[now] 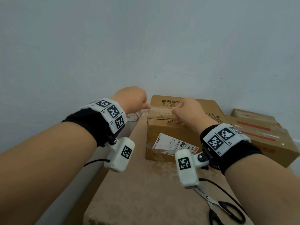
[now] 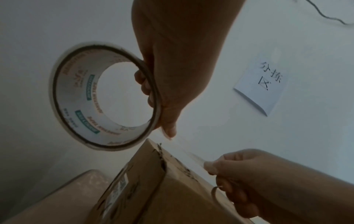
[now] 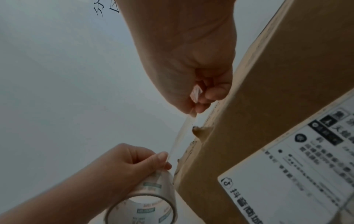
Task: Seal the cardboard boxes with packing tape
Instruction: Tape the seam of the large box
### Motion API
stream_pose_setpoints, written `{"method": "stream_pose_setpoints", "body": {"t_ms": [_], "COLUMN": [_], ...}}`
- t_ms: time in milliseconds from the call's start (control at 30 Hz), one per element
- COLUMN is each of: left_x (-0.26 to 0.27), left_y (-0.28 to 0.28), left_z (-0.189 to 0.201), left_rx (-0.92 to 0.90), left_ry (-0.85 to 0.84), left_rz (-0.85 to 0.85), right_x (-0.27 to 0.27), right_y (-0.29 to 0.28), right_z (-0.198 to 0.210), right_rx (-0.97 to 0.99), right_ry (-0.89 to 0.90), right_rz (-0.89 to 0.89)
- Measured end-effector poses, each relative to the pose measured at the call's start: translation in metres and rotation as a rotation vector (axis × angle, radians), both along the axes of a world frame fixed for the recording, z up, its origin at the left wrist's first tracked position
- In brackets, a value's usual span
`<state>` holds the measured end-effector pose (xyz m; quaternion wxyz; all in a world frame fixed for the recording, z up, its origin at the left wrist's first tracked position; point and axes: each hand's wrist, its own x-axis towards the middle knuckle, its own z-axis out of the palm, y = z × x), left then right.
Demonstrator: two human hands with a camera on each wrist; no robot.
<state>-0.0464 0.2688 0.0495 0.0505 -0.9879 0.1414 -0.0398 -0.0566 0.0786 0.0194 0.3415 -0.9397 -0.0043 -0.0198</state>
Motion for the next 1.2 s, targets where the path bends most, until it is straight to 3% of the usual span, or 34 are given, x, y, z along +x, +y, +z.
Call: {"method": "stream_pose_setpoints", "body": {"t_ms": [133,633,833,1033,1200], "left_x": [0.006,0.015,0.013,0.004,0.005], "left_y": [-0.004,-0.013,-0.01,0.001,0.004], "left_z": [-0.002,-0.016,-0.021,-0.022,-0.017], "left_rx": [0.034,0.051,-0.003,-0.234,-0.32], "left_ry": [0.03,0.085,0.06,-0.011,-0.017], "left_rz": [0.011,0.007,-0.01,-0.081,-0.073], "right_x": [0.005,0.011,0.008,-0.005,0.003], "right_y": [0.001,0.001,-0.016,-0.02,-0.019], "right_z": [-0.005,-0.021,-0.019,-0.021,-0.026], "right_rx": [-0.14,-0.349,-0.189,-0.108,-0.073], "right_ry": [-0.07,-0.168,-0.089,-0.192,-0.251], "right_rz": [0.004,-0.026,-0.044,0.061,0.022]}}
